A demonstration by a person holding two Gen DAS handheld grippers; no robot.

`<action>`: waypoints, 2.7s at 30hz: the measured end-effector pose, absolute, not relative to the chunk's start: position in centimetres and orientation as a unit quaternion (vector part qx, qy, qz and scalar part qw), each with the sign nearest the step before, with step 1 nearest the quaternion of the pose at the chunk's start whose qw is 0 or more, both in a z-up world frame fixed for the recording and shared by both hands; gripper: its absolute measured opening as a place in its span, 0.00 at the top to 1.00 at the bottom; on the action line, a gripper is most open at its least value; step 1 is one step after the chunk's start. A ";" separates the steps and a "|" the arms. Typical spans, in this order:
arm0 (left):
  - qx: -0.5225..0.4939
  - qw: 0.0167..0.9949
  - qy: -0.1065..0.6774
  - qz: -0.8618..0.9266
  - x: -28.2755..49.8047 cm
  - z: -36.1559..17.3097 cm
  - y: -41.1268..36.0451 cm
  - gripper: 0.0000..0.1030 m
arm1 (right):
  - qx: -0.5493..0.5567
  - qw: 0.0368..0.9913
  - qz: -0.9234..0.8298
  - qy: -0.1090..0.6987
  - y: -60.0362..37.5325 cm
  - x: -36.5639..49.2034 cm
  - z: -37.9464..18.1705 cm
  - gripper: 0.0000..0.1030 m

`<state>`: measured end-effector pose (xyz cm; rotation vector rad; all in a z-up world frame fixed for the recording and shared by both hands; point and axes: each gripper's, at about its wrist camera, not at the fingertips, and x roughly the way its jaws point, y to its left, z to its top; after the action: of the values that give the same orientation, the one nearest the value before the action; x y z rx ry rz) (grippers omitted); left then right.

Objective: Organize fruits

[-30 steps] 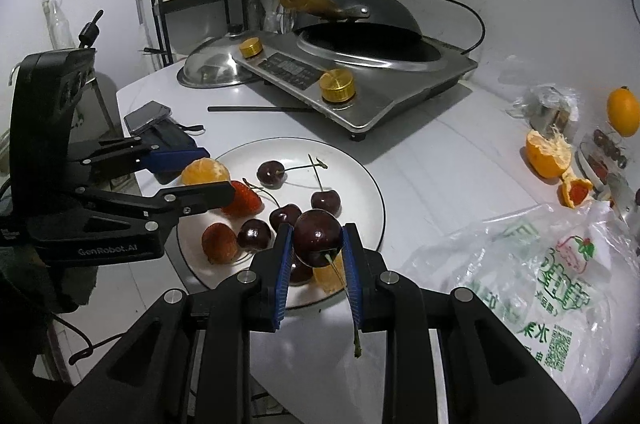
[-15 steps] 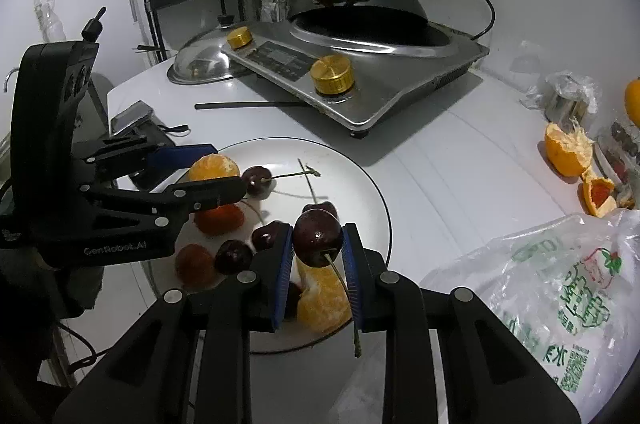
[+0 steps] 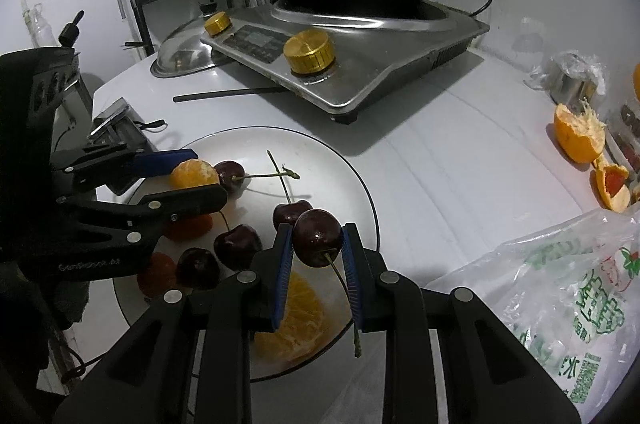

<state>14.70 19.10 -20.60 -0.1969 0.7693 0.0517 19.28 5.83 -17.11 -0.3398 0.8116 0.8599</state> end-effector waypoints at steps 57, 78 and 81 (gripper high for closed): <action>-0.056 0.967 0.246 0.022 4.8 -9.2 10.2 0.05 | -0.106 0.891 0.351 0.268 -5.4 10.1 -6.5 0.54; -0.056 0.986 0.157 0.022 1.2 -0.2 2.2 0.05 | -0.076 0.938 0.304 0.150 -14.9 4.7 2.0 0.41; -0.047 0.989 0.138 0.024 0.7 1.1 1.0 0.05 | -0.073 0.942 0.298 0.132 -15.9 3.9 3.1 0.40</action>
<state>0.70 1.00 1.15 -0.0940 0.2776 0.0474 3.94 -15.88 3.08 -0.1492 0.2694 0.6085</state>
